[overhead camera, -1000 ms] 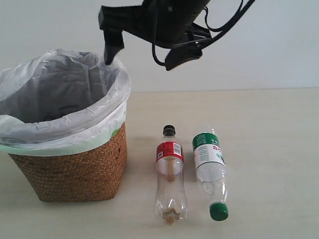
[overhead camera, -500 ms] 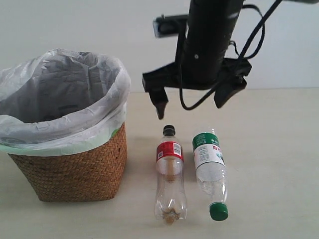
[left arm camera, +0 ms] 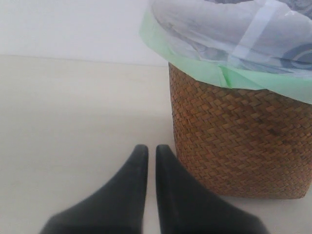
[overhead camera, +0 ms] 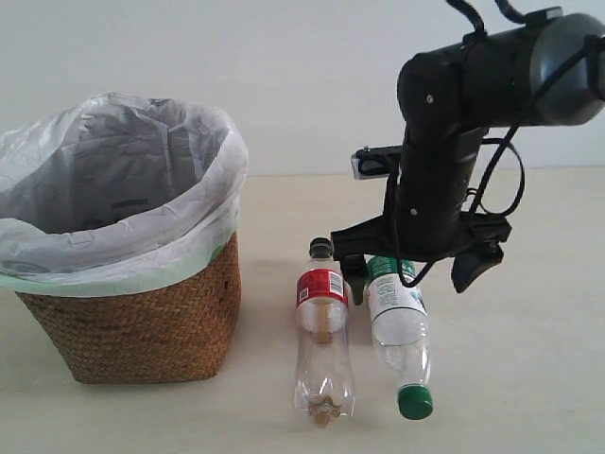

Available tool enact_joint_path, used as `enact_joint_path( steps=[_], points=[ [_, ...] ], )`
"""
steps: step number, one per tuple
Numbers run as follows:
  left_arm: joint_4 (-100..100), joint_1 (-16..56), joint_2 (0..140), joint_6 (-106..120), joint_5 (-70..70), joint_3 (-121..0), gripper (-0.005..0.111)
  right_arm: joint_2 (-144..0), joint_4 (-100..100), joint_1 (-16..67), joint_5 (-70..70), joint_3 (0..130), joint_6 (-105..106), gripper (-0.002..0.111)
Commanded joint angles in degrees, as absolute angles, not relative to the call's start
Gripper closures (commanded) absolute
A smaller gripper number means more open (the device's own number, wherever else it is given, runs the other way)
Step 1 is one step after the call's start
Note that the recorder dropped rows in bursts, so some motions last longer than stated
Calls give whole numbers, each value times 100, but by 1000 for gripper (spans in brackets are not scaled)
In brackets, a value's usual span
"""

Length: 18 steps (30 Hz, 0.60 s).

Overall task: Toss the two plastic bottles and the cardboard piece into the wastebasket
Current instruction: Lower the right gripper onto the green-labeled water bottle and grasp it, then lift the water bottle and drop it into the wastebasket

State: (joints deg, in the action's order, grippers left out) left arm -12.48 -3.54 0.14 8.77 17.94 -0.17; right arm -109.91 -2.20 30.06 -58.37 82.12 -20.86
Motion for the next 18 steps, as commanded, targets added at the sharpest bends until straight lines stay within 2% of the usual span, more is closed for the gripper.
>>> enact_joint_path(
  steps=[1, 4, 6, 7, 9, 10, 14, 18],
  points=[
    [-1237, -373, 0, 827, 1779, 0, 101, -11365, -183, 2969, -5749, 8165, -2005, 7],
    [-1237, -373, 0, 827, 1779, 0, 101, -11559, -216, 2969, -5749, 8165, -2005, 7],
    [-1237, -373, 0, 827, 1779, 0, 101, -11660, -229, 2969, -5676, 8165, -2005, 12],
    [-1237, -373, 0, 827, 1779, 0, 101, -11706, -249, 2969, -5644, 8165, -2005, 21],
    [-1237, -373, 0, 827, 1779, 0, 101, -11765, -321, 2969, -5526, 8165, -2005, 49],
    [-1237, -373, 0, 827, 1779, 0, 101, -11779, -339, 2969, -5467, 8165, -2005, 57],
    [-1237, -373, 0, 827, 1779, 0, 101, -11779, -506, 2969, -5413, 8165, -1887, 107],
    [-1237, -373, 0, 827, 1779, 0, 101, -11779, -531, 2969, -5442, 8165, -1856, 108]
  ],
)
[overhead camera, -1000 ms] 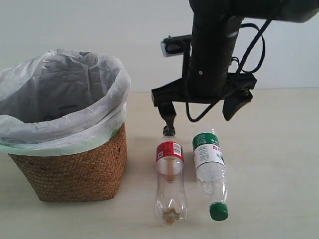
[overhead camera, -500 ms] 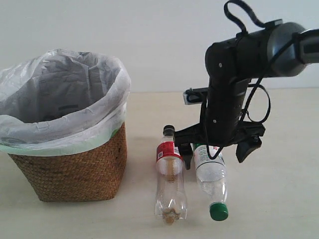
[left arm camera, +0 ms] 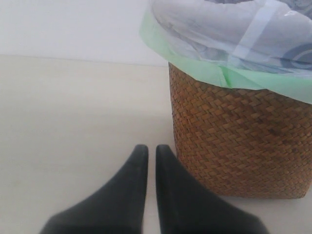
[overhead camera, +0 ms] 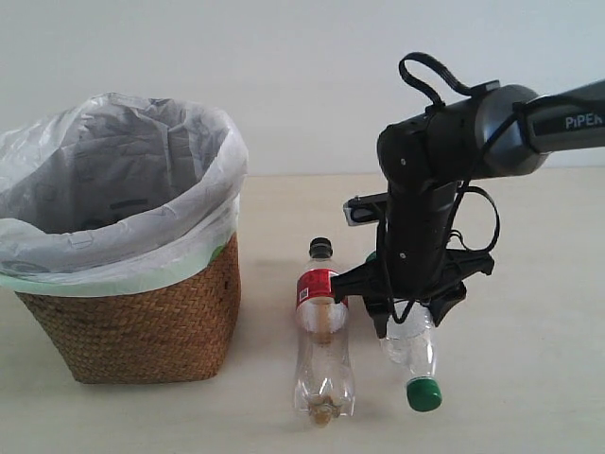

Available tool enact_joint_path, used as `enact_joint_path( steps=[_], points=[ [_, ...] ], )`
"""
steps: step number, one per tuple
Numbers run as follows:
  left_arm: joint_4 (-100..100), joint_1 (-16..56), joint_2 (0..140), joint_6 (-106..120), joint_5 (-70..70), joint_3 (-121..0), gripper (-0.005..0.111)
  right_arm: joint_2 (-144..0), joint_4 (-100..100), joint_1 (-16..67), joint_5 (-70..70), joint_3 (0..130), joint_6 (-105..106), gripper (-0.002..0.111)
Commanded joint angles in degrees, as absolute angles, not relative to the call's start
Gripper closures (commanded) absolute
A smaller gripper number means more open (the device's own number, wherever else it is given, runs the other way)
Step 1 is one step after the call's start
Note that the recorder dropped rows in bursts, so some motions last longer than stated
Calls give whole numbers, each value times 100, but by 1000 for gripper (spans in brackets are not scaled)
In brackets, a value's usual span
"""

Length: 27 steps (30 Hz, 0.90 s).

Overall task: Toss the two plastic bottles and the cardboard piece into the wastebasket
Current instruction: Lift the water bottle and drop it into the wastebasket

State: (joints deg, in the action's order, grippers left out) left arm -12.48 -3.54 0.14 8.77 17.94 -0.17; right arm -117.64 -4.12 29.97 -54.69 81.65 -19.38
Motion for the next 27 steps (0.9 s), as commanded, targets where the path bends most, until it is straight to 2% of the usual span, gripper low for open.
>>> enact_joint_path(
  steps=[1, 11, 17, 21, 27],
  points=[
    [-1237, -373, 0, 827, 1779, 0, 101, -11756, -531, 2969, -5442, 8165, -1856, 108],
    [-1237, -373, 0, 827, 1779, 0, 101, -10686, -1037, 2969, -5699, 8414, -2112, 108],
    [-1237, -373, 0, 827, 1779, 0, 101, -9967, -1129, 2969, -6264, 9195, -2112, 108],
    [-1237, -373, 0, 827, 1779, 0, 101, -9787, -1920, 2969, -6996, 9853, -2324, 108],
    [-1237, -373, 0, 827, 1779, 0, 101, -9727, -2377, 2969, -6996, 10430, -2406, 108]
  ],
)
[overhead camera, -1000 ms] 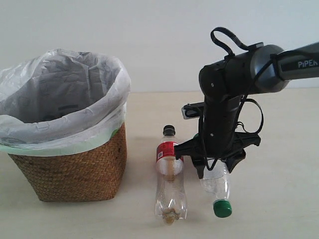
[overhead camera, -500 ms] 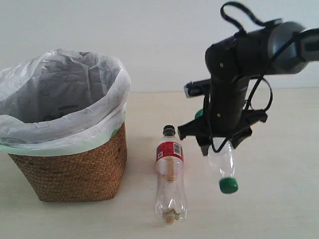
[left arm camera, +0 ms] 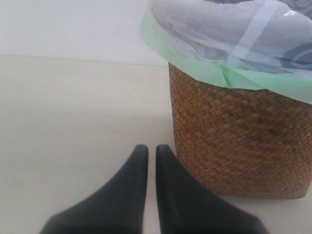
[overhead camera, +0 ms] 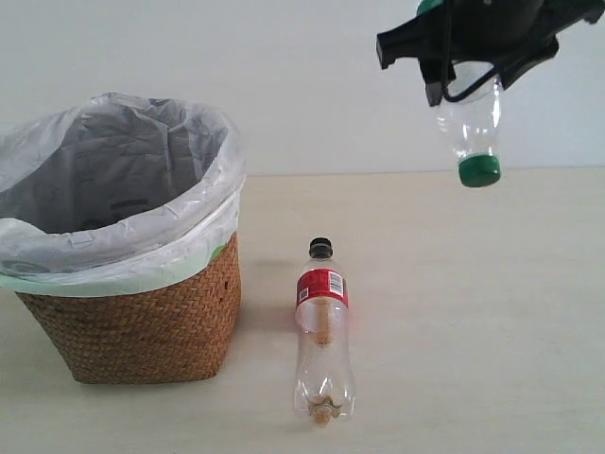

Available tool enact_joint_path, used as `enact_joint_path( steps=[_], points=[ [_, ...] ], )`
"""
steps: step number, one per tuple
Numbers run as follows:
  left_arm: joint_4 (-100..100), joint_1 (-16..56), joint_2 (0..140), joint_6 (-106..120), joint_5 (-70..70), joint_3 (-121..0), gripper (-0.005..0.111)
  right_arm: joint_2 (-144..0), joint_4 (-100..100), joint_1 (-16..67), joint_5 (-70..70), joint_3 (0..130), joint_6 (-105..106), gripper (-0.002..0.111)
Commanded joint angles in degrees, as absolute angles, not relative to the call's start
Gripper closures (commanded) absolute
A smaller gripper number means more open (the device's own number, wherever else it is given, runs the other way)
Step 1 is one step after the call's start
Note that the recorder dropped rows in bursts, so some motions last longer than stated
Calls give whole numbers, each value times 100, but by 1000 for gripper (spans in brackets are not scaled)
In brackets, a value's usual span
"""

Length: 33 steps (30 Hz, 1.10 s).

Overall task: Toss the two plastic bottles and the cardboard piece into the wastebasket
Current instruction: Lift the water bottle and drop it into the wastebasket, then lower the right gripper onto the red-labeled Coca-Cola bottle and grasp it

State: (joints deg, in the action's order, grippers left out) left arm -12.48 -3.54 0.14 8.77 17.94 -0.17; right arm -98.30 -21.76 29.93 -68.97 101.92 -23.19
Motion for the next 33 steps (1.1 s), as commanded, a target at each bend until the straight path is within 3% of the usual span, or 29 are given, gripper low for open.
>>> enact_joint_path(
  steps=[1, 10, 12, 15, 17, 18, 20, 22, 26, 33],
  points=[
    [-1237, -373, 0, 827, 1779, 0, 101, -9719, -2386, 2969, -6996, 10461, -2418, 108],
    [-1237, -373, 0, 827, 1779, 0, 101, -9955, -1525, 2969, -6996, 10463, -2541, 108],
    [-1237, -373, 0, 827, 1779, 0, 101, -10091, -196, 2981, -6996, 10463, -2117, 108],
    [-1237, -373, 0, 827, 1779, 0, 101, -10131, 4212, 3032, -5464, 10491, 273, 107],
    [-1237, -373, 0, 827, 1779, 0, 101, -10131, 6023, 3253, -4633, 10570, 2078, 94],
    [-1237, -373, 0, 827, 1779, 0, 101, -10131, 6090, 3374, -4284, 10621, 2142, 80],
    [-1237, -373, 0, 827, 1779, 0, 101, -10131, 5526, 3533, -3616, 10639, 1787, 36],
    [-1237, -373, 0, 827, 1779, 0, 101, -10188, 4476, 3604, -3427, 10639, 692, 4],
    [-1237, -373, 0, 827, 1779, 0, 101, -10198, 2613, 3656, -3827, 10639, -589, 10],
    [-1237, -373, 0, 827, 1779, 0, 101, -10187, 2408, 3656, -4467, 10639, -721, 10]
  ],
)
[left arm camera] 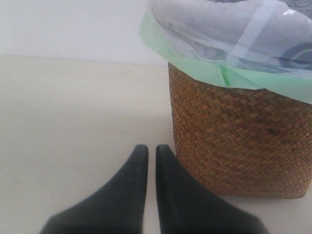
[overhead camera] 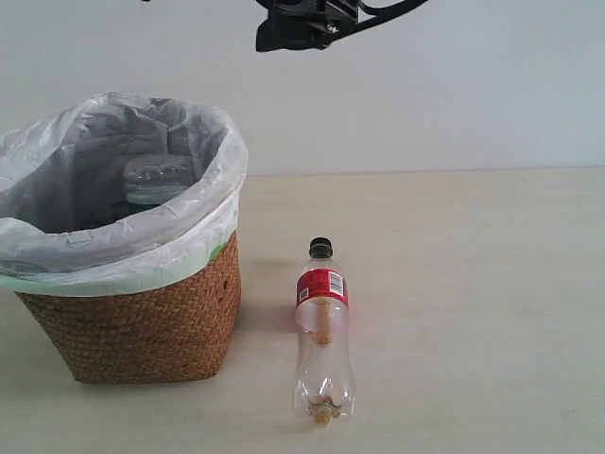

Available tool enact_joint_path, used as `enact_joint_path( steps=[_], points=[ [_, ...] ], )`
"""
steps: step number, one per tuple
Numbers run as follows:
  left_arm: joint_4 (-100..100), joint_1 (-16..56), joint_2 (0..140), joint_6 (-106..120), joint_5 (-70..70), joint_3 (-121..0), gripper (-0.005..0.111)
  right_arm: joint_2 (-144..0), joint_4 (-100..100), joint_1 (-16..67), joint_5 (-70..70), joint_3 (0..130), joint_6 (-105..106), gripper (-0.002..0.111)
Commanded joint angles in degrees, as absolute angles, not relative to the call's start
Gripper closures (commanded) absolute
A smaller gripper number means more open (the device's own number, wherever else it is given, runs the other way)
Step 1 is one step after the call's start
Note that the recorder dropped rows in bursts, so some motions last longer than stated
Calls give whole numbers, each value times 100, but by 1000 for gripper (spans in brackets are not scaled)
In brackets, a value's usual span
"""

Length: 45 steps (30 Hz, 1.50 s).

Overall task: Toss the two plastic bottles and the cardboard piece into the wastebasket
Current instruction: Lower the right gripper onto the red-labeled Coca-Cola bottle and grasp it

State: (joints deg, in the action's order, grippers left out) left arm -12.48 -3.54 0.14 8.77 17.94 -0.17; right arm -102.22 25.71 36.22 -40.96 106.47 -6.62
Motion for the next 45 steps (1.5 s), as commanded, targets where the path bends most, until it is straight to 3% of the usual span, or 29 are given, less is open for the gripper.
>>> enact_joint_path(
  steps=[1, 12, 27, 35, 45],
  points=[
    [-1237, -373, 0, 827, 1779, 0, 101, -10187, 2357, 3656, -4571, 10639, -707, 10],
    [-1237, -373, 0, 827, 1779, 0, 101, -10296, -553, 3656, -6996, 10639, -2242, 10],
    [-1237, -373, 0, 827, 1779, 0, 101, -10470, -768, 3656, -6994, 8915, -2386, 10],
    [-1237, -373, 0, 827, 1779, 0, 101, -10470, 92, 3656, -4759, 7936, -2186, 10],
    [-1237, -373, 0, 827, 1779, 0, 101, -10822, 95, 3656, -3697, 7412, -2240, 10]
  ],
)
